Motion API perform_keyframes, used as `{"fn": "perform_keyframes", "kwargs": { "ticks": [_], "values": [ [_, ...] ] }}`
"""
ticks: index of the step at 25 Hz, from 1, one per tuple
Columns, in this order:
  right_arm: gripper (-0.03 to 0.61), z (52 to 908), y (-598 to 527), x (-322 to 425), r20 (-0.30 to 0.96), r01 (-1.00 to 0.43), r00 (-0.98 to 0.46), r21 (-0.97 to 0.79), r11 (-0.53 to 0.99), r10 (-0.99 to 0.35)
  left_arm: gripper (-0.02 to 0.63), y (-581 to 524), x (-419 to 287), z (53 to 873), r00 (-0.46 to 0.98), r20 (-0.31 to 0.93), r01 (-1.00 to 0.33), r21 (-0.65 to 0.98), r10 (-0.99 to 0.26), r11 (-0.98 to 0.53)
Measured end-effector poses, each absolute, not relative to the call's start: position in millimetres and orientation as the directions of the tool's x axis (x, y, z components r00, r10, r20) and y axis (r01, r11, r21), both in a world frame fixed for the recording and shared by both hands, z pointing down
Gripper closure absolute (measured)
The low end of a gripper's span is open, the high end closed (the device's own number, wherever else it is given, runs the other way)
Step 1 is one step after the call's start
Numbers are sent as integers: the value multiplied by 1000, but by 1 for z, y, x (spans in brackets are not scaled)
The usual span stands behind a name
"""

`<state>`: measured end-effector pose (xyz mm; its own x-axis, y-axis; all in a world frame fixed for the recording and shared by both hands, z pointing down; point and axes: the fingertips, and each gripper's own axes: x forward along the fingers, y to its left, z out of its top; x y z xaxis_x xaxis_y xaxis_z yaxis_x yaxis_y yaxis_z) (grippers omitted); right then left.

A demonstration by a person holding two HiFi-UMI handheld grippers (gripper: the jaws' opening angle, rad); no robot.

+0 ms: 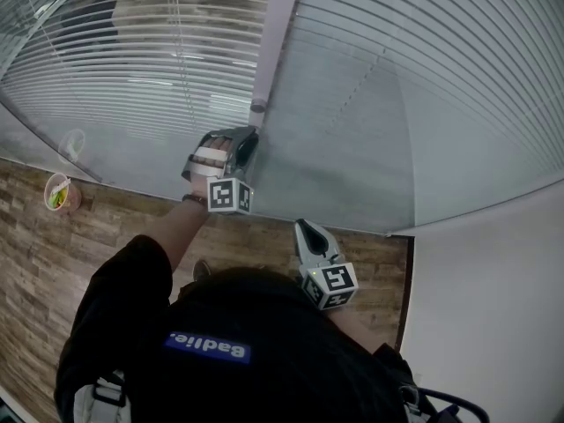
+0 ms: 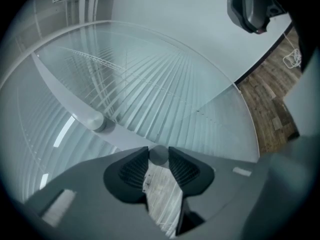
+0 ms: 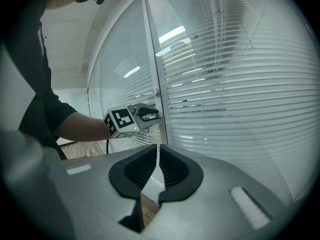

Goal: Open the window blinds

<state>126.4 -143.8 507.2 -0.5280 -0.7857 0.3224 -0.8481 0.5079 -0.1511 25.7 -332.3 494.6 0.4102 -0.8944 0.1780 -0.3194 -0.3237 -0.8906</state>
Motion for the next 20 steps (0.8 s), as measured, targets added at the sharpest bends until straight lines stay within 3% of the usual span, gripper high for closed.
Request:
{"fn": "perform_keyframes", "kwargs": {
  "ticks": [20],
  "values": [
    [558,507,-145,132,322,-852,-523,-158,500,-789,491,-337,24,492,392,185,-590,-701,-901,-400]
  ]
}}
